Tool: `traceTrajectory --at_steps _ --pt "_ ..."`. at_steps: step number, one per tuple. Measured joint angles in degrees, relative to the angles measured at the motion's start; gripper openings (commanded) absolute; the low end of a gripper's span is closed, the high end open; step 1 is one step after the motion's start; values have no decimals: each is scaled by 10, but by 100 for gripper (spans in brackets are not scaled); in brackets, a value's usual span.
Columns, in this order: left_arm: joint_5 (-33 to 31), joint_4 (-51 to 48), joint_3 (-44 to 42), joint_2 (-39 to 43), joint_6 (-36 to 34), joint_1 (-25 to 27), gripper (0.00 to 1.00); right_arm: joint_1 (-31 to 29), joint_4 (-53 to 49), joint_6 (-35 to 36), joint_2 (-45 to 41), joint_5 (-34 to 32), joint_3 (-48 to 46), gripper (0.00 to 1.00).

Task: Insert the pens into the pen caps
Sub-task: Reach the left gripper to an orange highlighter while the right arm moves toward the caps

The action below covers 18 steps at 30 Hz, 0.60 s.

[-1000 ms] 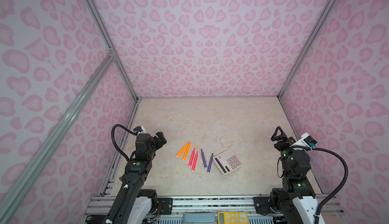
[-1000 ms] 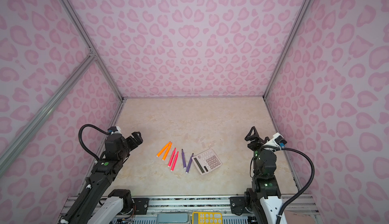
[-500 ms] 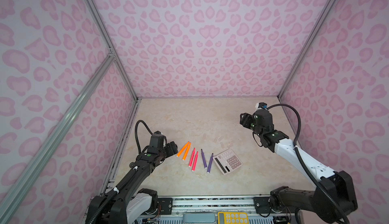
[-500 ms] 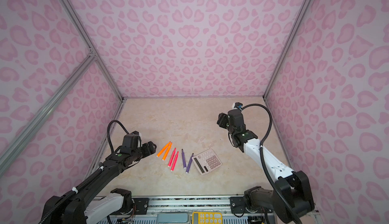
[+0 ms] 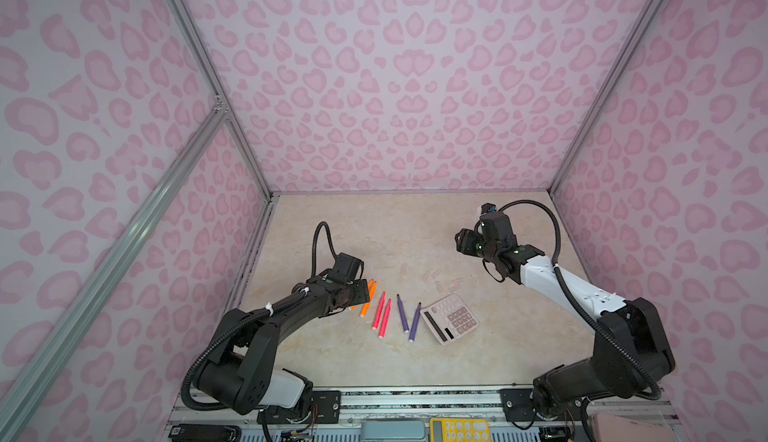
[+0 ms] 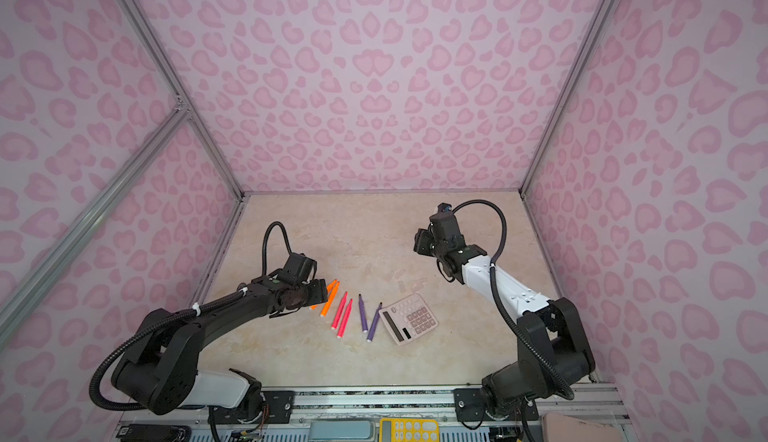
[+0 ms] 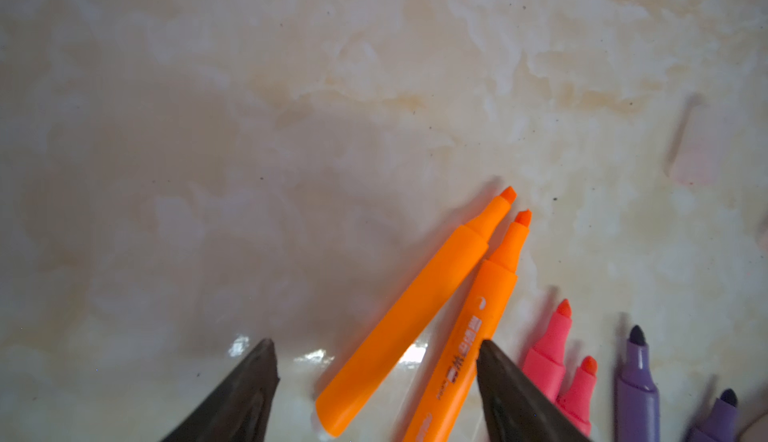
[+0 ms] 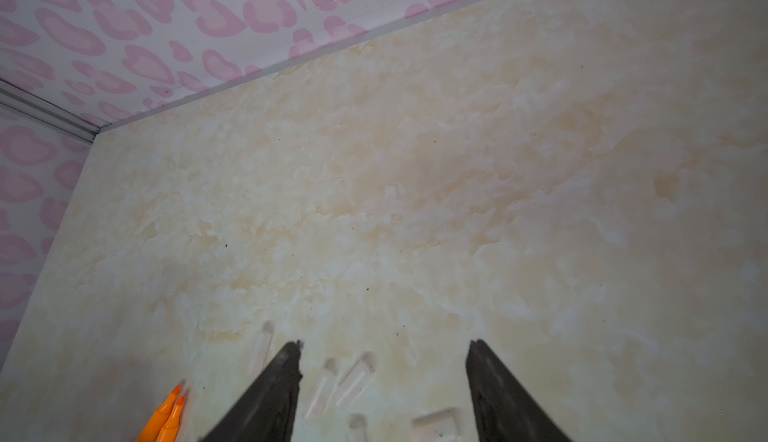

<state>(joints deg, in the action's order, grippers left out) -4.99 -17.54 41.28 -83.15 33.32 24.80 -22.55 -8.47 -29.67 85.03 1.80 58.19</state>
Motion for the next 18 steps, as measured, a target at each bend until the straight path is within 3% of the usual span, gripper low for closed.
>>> traceTrajectory --at_steps 6,12,18 --pt "-17 -8 25 -49 -1 8 69 0 -3 6 -1 -3 0 64" --pt "-35 -8 39 -73 -4 15 54 0 -4 8 2 -5 0 63" --pt "-58 -16 50 -87 -4 31 52 0 -5 9 9 -7 0 63"
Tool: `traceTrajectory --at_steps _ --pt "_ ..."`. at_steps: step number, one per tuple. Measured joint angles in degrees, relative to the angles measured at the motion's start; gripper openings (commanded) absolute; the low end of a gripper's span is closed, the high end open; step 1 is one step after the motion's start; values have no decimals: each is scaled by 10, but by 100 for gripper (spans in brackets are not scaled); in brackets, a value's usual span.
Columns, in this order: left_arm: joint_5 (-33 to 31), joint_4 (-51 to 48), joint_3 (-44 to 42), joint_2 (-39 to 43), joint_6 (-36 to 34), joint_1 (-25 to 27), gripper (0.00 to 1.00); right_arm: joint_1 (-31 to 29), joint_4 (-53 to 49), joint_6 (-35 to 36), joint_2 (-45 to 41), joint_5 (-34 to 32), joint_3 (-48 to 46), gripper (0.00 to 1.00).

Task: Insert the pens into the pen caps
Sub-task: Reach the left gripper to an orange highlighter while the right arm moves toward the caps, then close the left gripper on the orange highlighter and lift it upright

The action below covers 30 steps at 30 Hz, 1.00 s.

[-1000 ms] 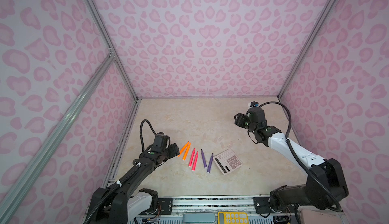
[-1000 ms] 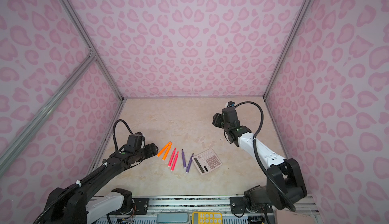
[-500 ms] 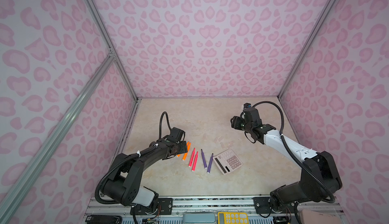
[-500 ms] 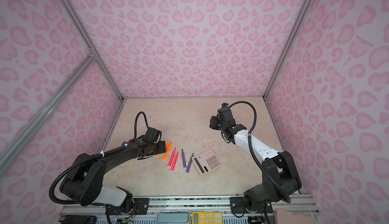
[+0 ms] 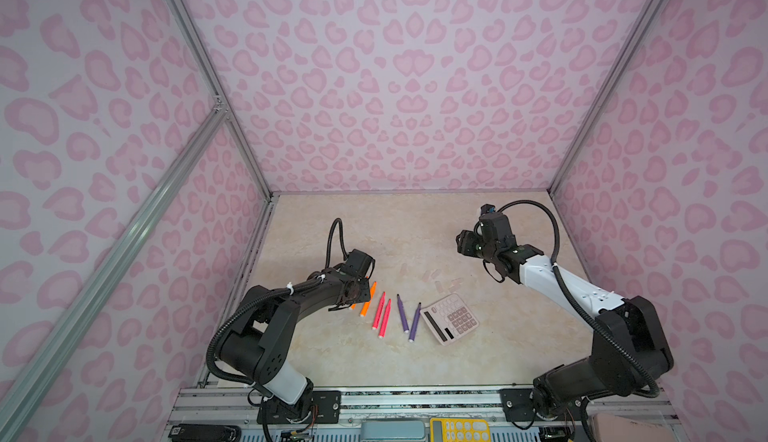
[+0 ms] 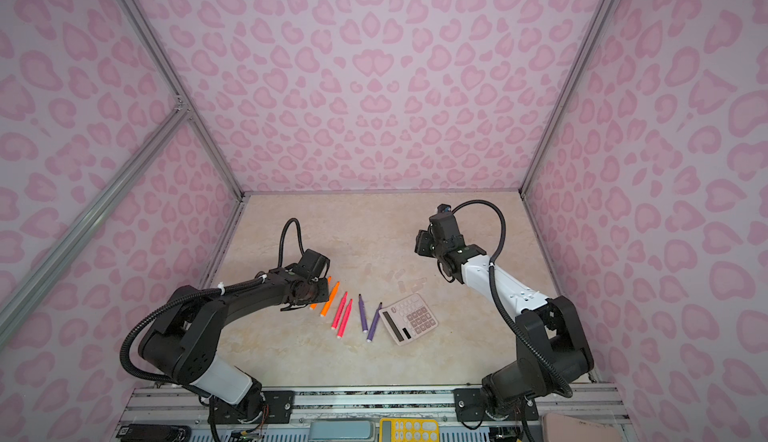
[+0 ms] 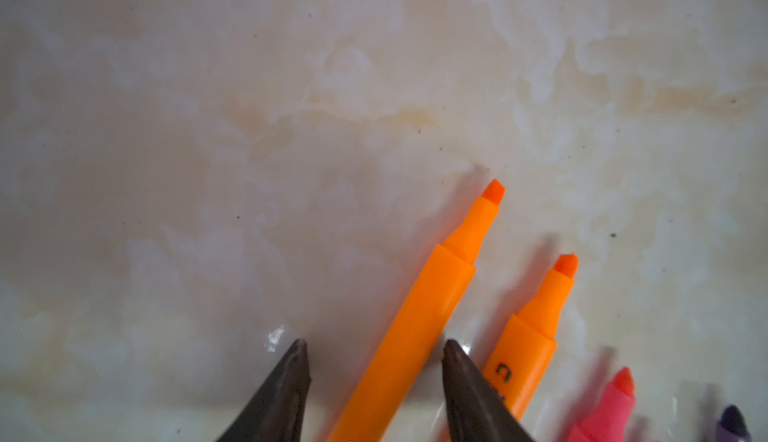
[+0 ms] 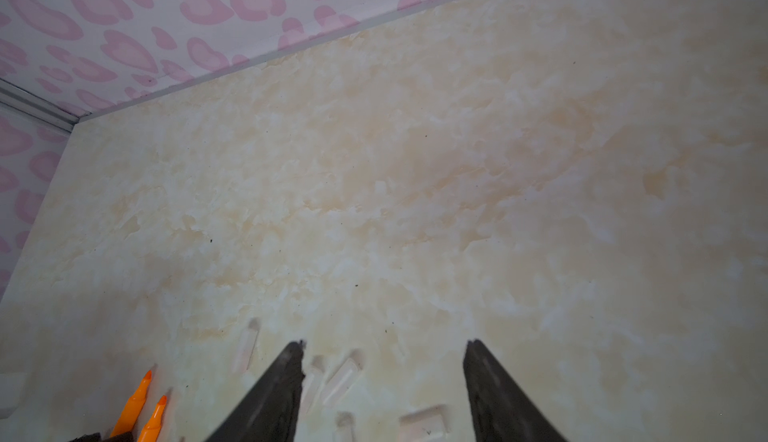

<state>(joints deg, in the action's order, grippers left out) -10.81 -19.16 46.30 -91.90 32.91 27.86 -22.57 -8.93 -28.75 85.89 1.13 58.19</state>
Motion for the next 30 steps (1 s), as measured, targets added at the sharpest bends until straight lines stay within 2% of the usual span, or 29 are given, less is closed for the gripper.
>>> traceTrajectory --at_steps 4,7,12,13,16,21,30 --pt "-16 -3 9 -12 0 5 51 0 0 0 2 0 0 62" --pt "-23 -2 12 -16 2 8 46 0 0 0 2 0 0 62" --pt "-27 -1 15 -20 2 10 37 0 -1 0 2 0 0 62" --pt "-30 -1 15 -20 2 10 32 0 -1 0 2 0 0 61" --pt "-32 0 15 -21 3 10 25 0 -1 0 2 0 0 61" --pt "-39 2 15 -23 4 10 21 0 -1 0 3 0 0 61" --pt "-42 10 10 -15 4 11 3 0 -1 0 6 0 0 62"
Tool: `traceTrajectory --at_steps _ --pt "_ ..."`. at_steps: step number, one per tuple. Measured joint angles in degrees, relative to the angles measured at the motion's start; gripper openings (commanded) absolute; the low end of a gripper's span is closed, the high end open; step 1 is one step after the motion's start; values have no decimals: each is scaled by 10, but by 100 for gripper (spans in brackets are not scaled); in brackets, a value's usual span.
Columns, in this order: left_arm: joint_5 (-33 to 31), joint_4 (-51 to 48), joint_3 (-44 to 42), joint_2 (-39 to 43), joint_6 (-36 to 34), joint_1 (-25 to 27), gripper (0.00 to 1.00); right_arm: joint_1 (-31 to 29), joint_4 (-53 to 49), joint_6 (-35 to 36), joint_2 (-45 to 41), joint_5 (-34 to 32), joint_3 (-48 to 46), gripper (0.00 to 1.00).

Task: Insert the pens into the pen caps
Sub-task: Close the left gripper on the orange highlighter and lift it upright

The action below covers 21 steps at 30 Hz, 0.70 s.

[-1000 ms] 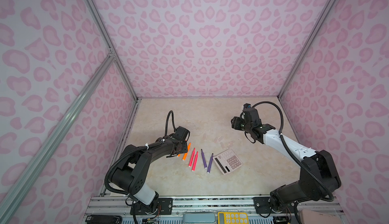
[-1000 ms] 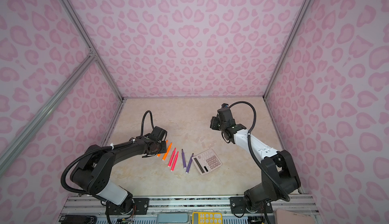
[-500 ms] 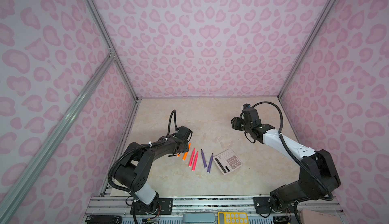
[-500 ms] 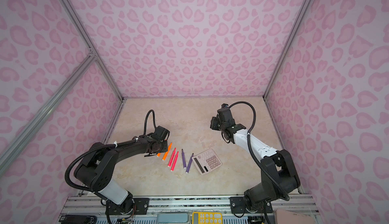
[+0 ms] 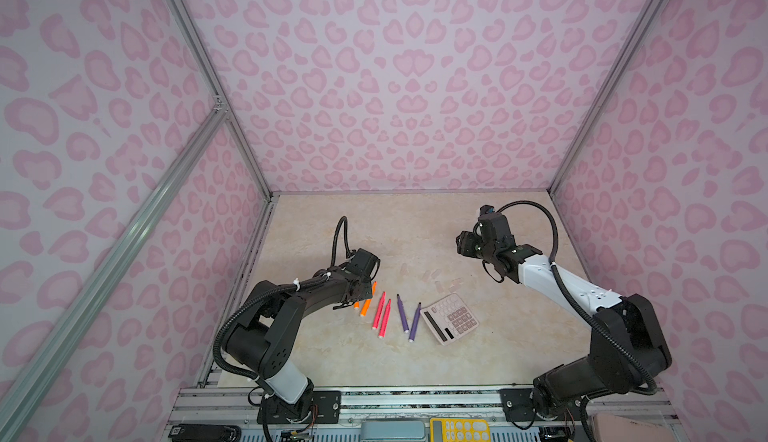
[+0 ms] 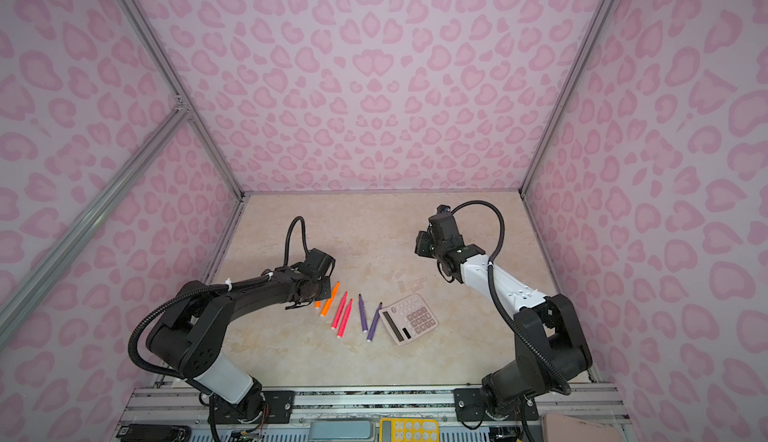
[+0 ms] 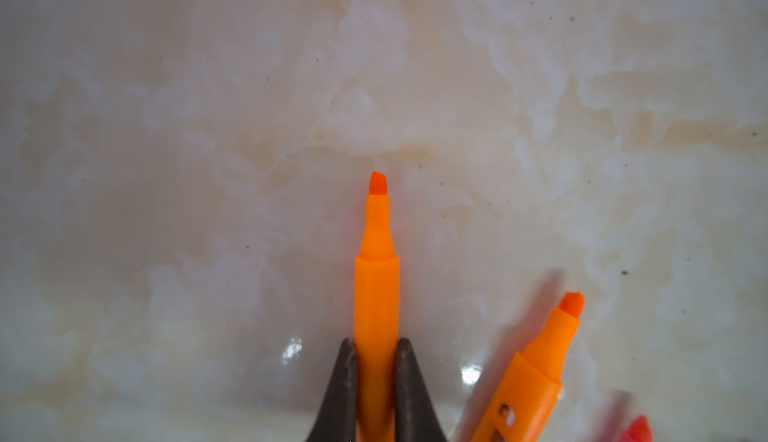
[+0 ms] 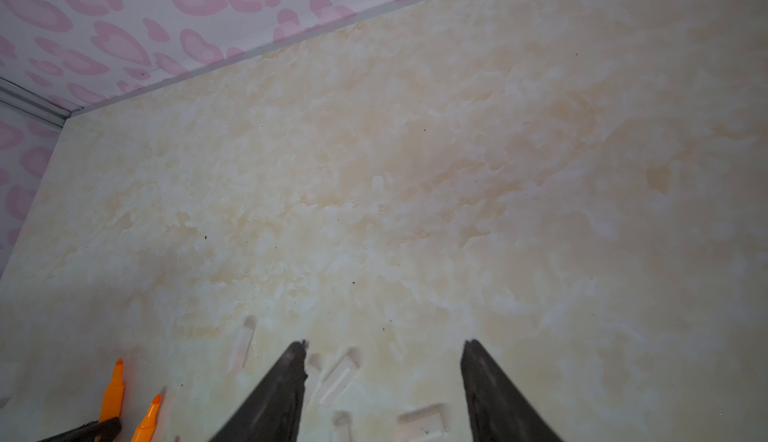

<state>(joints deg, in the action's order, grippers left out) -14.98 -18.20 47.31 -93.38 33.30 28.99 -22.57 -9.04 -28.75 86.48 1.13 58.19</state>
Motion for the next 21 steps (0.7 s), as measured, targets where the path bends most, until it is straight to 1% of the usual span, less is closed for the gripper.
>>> traceTrajectory --at_steps 3,6,9,13,16,19,21 --pt "4 -4 -12 26 0 0 4 -4 3 0 5 1 0 63" --pt "-5 -5 -20 82 -4 0 4 -23 3 -1 19 4 6 64" --pt "-20 10 -40 170 -6 0 4 -54 4 -1 41 4 23 62" --pt "-43 41 -85 325 -17 0 4 -92 11 -8 74 0 39 58" --pt "-65 59 -110 424 -26 0 4 -113 13 -22 99 0 56 57" --pt "-96 63 -113 476 -45 0 4 -142 21 -26 118 -7 78 58" --pt "-106 63 -113 485 -51 0 4 -155 21 -26 127 -7 95 58"
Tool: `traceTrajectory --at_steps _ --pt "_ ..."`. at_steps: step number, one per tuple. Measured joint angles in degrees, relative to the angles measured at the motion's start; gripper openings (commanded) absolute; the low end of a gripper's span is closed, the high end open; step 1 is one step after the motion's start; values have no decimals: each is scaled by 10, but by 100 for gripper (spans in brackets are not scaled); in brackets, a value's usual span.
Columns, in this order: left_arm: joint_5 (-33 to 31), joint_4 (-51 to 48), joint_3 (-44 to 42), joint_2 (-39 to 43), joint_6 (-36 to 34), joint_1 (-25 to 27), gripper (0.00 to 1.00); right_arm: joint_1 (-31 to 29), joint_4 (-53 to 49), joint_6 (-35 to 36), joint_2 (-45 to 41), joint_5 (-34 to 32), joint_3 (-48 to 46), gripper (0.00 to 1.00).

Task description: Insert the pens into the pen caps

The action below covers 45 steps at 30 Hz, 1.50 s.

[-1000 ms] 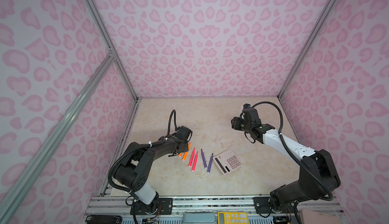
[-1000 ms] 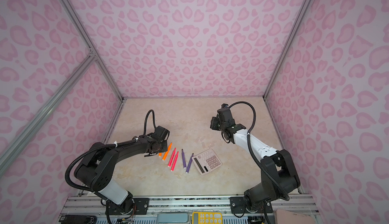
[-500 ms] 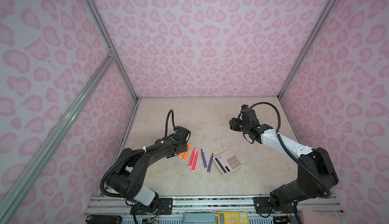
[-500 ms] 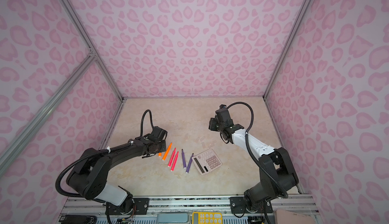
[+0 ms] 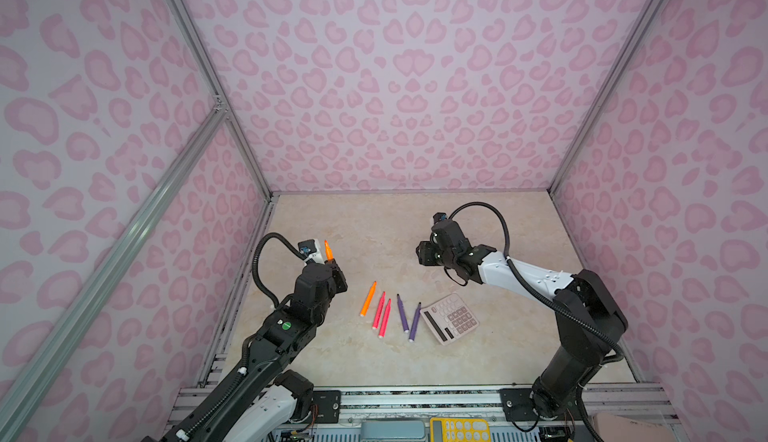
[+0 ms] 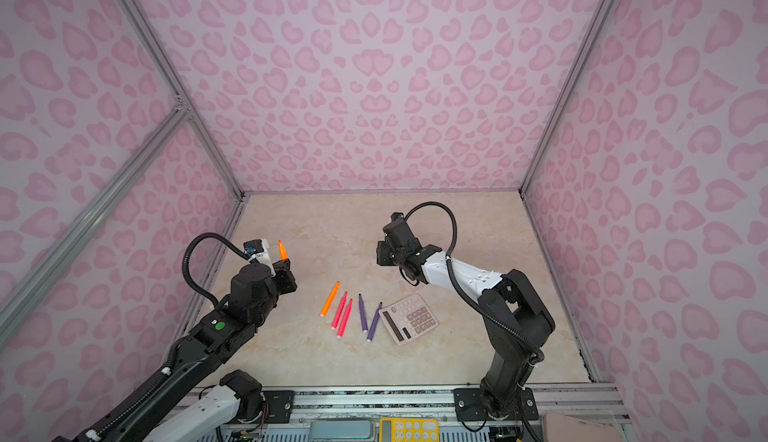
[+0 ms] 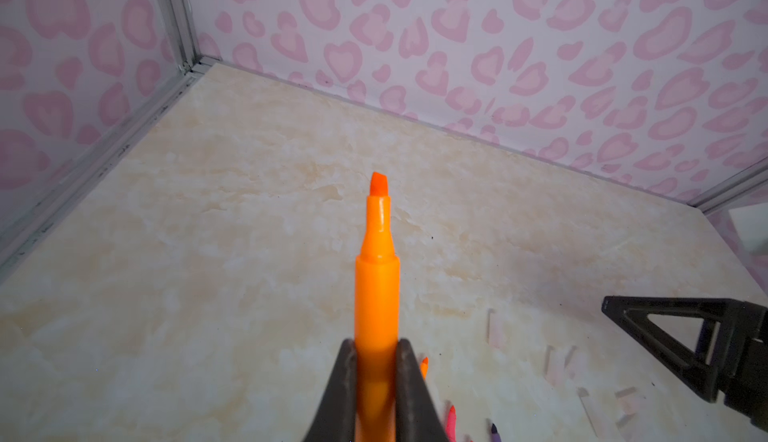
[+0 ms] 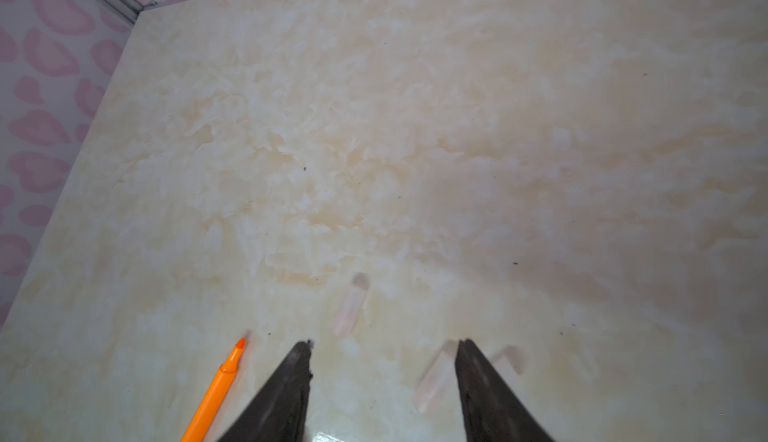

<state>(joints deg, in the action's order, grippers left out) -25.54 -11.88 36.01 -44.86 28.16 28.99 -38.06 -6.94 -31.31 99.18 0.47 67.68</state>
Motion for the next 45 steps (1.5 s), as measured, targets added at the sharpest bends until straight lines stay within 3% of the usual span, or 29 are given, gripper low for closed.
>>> traceTrajectory --at_steps 3,7,14,22,33,45 --pt "21 3 -2 3 -16 0 4 -9 3 0 0 -8 16 62" --pt "119 57 -23 2 -44 0 4 -33 28 -6 -53 -18 -36 70" --pt "265 153 -34 -69 -60 0 4 -83 156 -41 -157 -7 -165 67" --pt "364 206 -49 -103 -68 0 4 -115 248 -58 -155 27 -175 67" --pt "408 242 -58 -136 -67 17 4 -118 285 -80 -142 67 -173 62" --pt "402 256 -43 -168 -68 54 4 -121 267 -104 -101 65 -140 42"
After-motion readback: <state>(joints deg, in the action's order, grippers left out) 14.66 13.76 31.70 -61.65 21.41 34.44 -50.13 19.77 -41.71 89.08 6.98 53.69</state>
